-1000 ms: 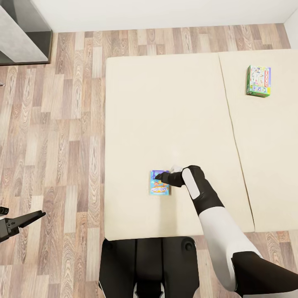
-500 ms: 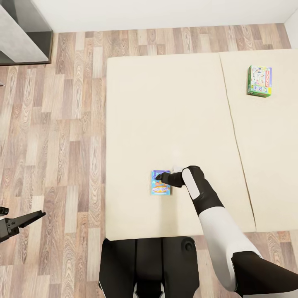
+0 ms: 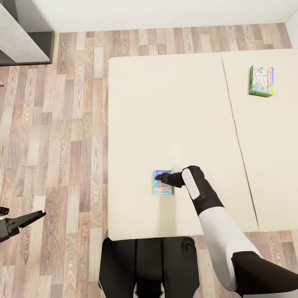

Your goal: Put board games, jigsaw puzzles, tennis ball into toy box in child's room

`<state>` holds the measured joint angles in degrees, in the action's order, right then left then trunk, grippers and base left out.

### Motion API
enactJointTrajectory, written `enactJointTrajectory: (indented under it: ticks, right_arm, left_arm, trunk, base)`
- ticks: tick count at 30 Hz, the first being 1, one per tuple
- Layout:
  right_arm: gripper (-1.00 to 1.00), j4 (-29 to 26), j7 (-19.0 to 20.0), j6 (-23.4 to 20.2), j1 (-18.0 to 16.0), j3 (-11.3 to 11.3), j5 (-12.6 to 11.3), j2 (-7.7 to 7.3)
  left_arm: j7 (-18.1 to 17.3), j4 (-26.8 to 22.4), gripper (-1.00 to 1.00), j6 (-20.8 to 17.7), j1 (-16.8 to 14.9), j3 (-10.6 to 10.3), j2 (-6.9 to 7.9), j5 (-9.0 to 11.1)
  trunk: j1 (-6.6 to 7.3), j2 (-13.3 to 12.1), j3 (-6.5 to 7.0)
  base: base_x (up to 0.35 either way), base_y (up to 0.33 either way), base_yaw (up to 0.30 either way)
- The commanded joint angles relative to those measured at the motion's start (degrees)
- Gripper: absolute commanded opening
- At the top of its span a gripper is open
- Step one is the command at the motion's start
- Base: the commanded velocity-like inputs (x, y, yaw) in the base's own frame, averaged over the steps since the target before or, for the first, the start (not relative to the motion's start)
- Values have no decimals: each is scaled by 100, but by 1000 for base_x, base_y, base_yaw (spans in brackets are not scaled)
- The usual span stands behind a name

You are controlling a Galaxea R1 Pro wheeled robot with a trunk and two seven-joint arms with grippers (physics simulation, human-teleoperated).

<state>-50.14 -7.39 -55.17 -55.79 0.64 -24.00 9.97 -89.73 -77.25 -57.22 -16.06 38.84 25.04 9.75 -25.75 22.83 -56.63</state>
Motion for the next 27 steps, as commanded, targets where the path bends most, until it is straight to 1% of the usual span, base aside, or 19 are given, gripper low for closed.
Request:
enactJointTrajectory:
  ticks: [1,27]
  right_arm:
    - [100,-5,-56,-16,-2,7,-61,3]
    - [100,-13,-52,11,-2,7,-58,3]
  left_arm:
    - [-27,-2,100,-61,-1,1,1,-8]
    - [-27,-1,100,-61,-2,1,10,0]
  trunk:
    - [-4,9,-6]
    - [-4,9,-6]
  base:
    - [0,2,0]
    - [0,0,0]
